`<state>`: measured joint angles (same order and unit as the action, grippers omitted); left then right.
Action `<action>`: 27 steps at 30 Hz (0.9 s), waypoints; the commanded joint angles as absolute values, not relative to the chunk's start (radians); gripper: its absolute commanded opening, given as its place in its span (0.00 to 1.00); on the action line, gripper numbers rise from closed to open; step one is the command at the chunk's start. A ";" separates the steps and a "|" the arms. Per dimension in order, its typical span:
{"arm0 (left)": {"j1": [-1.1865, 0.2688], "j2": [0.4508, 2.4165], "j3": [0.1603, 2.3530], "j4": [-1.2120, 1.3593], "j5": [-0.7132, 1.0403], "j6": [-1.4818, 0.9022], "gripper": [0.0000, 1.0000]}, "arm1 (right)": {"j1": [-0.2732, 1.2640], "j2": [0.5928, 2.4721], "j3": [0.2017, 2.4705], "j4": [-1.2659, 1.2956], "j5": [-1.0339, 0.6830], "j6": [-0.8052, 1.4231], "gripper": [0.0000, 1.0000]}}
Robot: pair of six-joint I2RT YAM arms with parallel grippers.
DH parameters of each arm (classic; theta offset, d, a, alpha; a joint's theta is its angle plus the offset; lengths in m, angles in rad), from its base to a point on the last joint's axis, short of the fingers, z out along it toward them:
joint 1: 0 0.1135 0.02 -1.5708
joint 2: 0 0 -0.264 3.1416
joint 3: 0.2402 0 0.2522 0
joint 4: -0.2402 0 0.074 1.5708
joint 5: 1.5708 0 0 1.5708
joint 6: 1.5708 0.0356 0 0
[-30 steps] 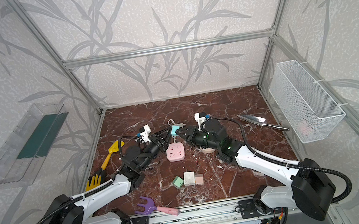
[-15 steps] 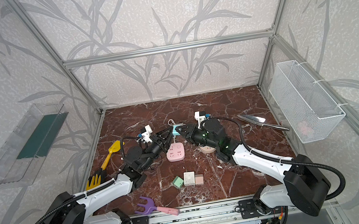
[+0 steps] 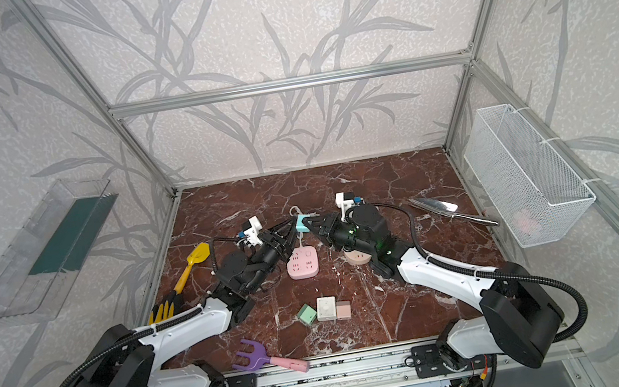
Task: Insert the plug
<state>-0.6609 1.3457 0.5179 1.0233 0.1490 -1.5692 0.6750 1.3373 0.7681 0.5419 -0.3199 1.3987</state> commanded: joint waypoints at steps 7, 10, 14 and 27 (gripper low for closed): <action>-0.592 1.275 0.516 0.850 0.262 -1.566 0.99 | 0.645 1.279 0.758 0.377 -0.331 1.327 0.00; -0.546 1.164 0.522 0.633 0.278 -1.483 0.99 | 0.616 1.244 0.765 0.256 -0.341 1.273 0.00; -0.519 1.012 0.662 0.110 0.266 -1.208 0.99 | 0.581 1.202 0.826 -0.021 -0.331 1.118 0.00; -0.526 0.939 0.874 -0.608 0.184 -0.775 0.91 | 0.562 1.264 1.127 -0.598 -0.096 0.686 0.00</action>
<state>-0.5224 0.9672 0.8932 -0.4583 0.2180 -0.8581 0.5671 1.2373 1.0767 -0.4397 -0.1673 0.8078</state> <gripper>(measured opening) 0.909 0.259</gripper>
